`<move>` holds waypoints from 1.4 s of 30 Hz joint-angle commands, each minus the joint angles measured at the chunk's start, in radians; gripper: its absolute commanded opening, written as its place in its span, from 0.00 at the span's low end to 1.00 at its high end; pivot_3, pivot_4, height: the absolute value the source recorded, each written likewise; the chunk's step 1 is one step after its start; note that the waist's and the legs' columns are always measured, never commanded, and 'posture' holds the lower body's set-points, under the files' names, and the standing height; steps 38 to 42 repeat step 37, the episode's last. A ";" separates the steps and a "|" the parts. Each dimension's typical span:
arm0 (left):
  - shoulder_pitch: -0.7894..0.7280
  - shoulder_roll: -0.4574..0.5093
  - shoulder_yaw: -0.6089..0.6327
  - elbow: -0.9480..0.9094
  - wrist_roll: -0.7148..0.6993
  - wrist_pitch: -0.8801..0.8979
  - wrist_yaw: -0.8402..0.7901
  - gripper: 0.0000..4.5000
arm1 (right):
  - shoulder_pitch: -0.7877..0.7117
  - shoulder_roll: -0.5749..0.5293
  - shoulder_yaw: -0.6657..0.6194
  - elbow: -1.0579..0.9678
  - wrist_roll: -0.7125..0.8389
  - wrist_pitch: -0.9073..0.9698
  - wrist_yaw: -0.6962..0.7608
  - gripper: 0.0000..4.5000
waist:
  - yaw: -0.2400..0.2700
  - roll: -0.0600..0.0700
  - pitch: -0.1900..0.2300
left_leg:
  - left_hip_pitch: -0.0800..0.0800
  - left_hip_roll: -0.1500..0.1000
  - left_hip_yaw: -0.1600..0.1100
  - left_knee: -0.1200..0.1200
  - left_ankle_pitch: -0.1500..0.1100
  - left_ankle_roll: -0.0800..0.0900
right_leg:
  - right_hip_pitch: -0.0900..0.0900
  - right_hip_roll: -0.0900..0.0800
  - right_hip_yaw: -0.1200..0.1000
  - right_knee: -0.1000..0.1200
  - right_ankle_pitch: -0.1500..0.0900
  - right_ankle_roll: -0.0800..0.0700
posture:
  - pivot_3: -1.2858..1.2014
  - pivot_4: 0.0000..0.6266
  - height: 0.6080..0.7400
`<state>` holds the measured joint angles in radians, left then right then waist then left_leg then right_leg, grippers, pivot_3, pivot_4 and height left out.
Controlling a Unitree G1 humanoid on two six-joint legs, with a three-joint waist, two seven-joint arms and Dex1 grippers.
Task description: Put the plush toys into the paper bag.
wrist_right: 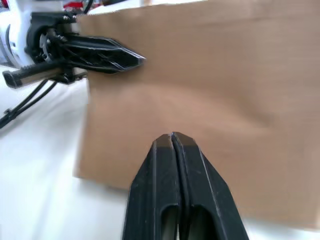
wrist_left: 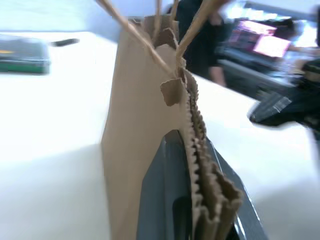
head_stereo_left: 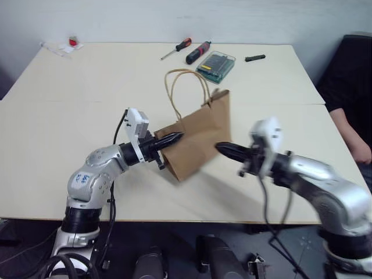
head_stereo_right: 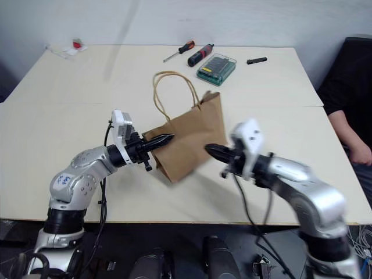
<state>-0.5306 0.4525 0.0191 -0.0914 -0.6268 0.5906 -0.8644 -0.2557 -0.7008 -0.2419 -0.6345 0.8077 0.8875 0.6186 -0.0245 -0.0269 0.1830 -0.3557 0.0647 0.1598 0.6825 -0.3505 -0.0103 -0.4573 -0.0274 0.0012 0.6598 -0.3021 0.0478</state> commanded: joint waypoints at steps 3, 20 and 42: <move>-0.211 -0.033 -0.121 0.238 0.058 -0.106 -0.280 0.00 | 0.216 -0.213 -0.444 -0.131 0.268 0.101 0.154 0.44 | 0.012 0.000 0.000 | 0.004 -0.001 -0.005 0.000 -0.001 0.001 | 0.009 0.001 -0.004 -0.005 0.000 0.000 | 0.52 0.24 1.00; -0.380 -0.073 -0.224 0.625 0.306 -0.430 -0.599 0.10 | 0.613 -0.237 -0.793 -0.154 0.308 0.066 0.180 1.00 | -0.006 -0.001 0.000 | 0.004 0.000 -0.011 0.000 -0.002 0.002 | 0.013 0.001 -0.006 -0.007 0.001 0.001 | 0.52 0.24 1.00; -0.037 0.505 0.352 -0.020 -0.145 0.354 -0.405 1.00 | 0.459 -0.474 -0.814 0.207 0.336 0.106 0.438 1.00 | -0.005 -0.002 0.001 | 0.005 -0.001 -0.015 0.000 -0.003 0.002 | 0.013 0.001 -0.004 -0.007 0.000 0.001 | 0.52 0.24 1.00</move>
